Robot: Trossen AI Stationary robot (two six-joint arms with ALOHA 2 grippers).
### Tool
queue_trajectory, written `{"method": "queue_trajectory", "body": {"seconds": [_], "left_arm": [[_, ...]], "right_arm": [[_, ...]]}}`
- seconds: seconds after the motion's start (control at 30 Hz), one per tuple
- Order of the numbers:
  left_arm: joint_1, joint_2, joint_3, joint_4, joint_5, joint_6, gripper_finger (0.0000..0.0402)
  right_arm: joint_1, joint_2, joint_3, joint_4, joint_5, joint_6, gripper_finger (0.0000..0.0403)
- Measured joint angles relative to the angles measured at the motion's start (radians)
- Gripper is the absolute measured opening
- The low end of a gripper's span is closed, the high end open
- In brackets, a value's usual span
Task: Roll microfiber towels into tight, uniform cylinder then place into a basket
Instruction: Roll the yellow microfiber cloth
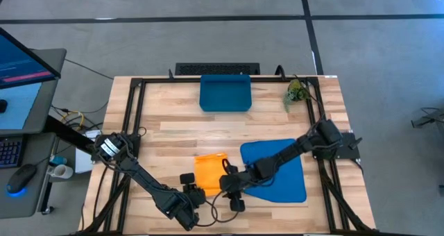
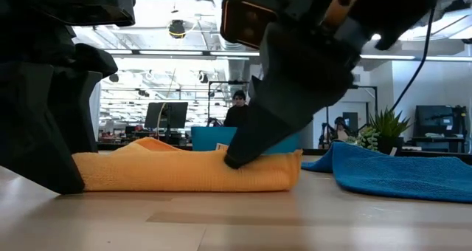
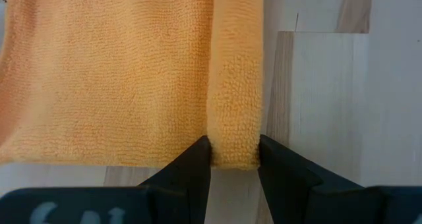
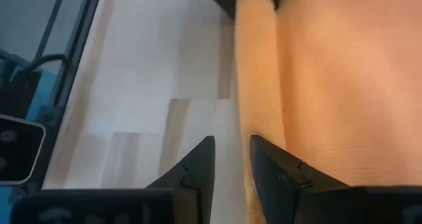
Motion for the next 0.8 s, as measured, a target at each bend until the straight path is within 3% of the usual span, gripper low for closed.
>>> {"method": "queue_trajectory", "body": {"seconds": [0.4,0.8], "left_arm": [[-0.002,0.000,0.000,-0.003,-0.016,0.005,0.0113],[-0.099,-0.107,-0.003,-0.013,-0.212,0.034,0.0113]], "right_arm": [[-0.050,0.023,0.002,-0.037,-0.005,0.050,0.0118],[-0.052,0.027,0.007,-0.049,-0.001,0.053,0.0118]]}}
